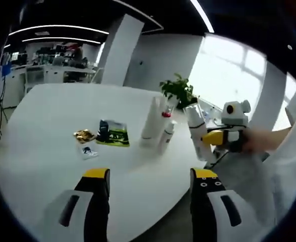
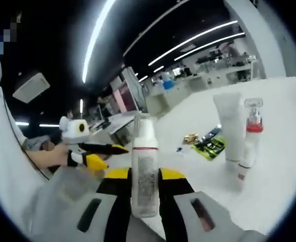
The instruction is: Arrange the skincare products in the storage area until every visible bottle or jar stands upright without overlapping.
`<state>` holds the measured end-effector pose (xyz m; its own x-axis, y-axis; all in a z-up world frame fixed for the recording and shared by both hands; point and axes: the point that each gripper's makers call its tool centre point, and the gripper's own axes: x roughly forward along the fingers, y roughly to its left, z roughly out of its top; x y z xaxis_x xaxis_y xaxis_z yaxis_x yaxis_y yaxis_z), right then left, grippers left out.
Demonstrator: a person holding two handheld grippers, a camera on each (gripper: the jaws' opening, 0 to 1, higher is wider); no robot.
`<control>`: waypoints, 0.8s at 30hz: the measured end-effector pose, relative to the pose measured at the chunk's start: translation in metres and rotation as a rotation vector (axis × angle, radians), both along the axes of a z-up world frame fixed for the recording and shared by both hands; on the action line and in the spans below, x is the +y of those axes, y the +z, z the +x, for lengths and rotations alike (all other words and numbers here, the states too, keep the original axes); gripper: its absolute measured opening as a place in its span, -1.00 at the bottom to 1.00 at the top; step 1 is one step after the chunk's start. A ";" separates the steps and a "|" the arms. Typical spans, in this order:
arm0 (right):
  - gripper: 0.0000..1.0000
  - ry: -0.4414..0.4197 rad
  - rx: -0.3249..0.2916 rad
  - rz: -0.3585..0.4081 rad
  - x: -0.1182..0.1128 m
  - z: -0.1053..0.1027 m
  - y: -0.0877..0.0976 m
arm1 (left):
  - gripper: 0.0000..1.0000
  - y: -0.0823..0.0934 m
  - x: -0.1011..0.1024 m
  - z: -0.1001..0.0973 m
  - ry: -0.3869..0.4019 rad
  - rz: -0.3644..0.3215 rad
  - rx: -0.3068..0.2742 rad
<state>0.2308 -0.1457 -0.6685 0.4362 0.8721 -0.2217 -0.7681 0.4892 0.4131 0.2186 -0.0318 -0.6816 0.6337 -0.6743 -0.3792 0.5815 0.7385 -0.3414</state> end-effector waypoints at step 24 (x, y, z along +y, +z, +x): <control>-0.61 0.167 0.024 0.194 0.026 -0.029 0.028 | -0.26 0.060 -0.105 0.001 -0.291 -0.210 -0.028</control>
<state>0.2020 -0.1200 -0.6402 0.2787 0.9590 -0.0521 -0.8205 0.2659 0.5060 0.2193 -0.1365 -0.6219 0.4120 -0.8892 -0.1987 0.7682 0.4563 -0.4490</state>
